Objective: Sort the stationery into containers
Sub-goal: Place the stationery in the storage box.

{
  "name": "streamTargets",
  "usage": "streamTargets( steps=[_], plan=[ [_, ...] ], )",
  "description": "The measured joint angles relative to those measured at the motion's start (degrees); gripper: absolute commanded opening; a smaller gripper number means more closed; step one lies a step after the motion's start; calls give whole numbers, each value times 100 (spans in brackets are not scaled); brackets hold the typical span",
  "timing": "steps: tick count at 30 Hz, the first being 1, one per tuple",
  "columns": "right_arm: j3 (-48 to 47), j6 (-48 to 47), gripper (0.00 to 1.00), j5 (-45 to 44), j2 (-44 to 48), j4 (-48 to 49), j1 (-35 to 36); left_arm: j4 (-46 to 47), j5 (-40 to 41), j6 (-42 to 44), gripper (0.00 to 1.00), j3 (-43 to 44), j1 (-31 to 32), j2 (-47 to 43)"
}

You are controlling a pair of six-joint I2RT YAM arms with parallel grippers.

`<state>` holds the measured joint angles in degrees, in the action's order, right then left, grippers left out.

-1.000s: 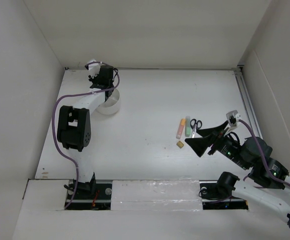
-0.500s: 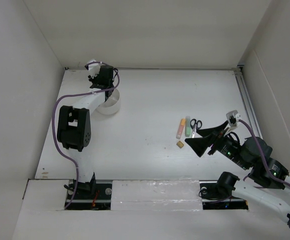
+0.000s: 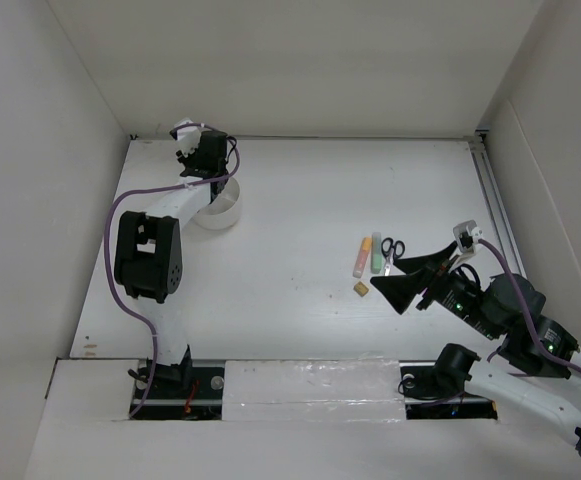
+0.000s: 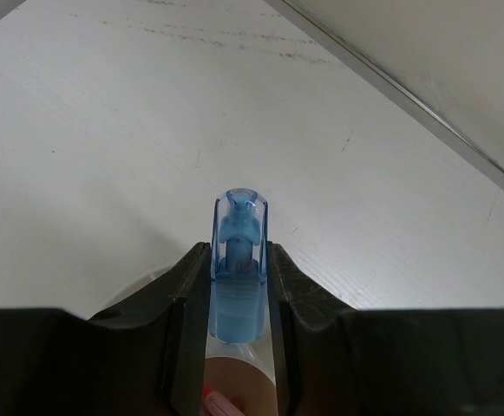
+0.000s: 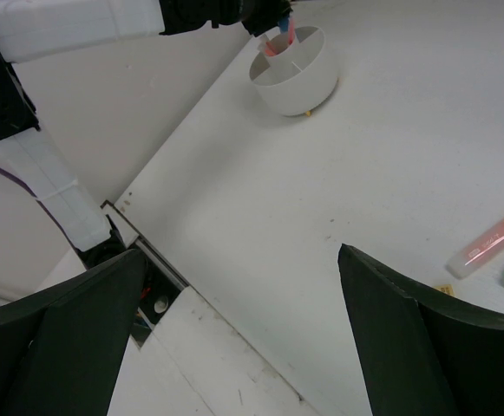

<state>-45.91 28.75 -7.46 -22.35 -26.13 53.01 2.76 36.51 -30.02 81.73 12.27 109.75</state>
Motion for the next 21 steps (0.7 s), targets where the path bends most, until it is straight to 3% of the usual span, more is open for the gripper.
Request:
streamTargets(
  steps=[3,6,21],
  plan=[
    [0,0,98,0,0,0,0,2,15,4,5,0,0,0],
    [0,7,98,0,-2,0,0,2,28,20,1,0,0,0],
    [0,66,98,0,-2,0,0,46,46,70,1,-2,0,0]
  ],
)
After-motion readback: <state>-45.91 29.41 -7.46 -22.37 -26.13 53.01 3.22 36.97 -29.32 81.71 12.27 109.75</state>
